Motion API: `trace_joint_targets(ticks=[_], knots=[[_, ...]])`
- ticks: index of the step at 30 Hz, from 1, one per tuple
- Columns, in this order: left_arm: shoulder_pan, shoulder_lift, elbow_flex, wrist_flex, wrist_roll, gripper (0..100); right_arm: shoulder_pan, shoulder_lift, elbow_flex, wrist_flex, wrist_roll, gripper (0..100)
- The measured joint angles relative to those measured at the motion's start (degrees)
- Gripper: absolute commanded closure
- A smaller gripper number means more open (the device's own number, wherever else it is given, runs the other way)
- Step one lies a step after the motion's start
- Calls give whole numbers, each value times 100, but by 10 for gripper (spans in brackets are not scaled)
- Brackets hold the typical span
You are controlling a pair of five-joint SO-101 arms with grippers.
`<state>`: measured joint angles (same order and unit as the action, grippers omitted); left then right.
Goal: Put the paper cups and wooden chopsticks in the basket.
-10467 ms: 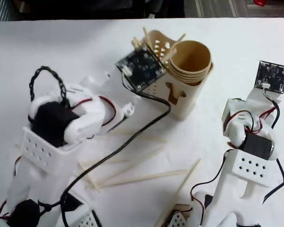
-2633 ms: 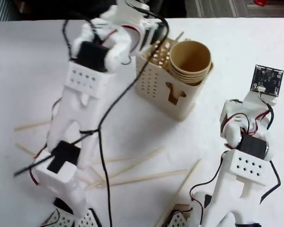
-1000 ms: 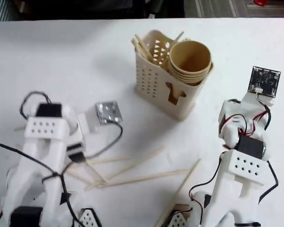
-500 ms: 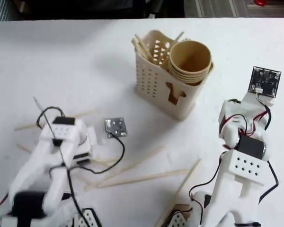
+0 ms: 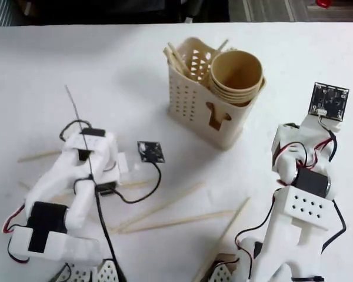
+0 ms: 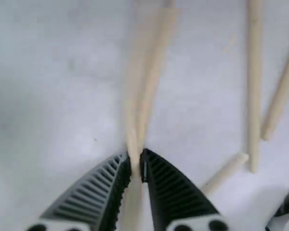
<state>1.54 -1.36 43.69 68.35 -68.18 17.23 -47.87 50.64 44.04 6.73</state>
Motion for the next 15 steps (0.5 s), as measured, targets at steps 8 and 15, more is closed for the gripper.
trace_joint_targets(ticks=[8,15], knots=[[334,-738,18,563,413,979,0,0,0,0,0,971],[343,-2936,-404,1714,466,979,0,0,0,0,0,971]])
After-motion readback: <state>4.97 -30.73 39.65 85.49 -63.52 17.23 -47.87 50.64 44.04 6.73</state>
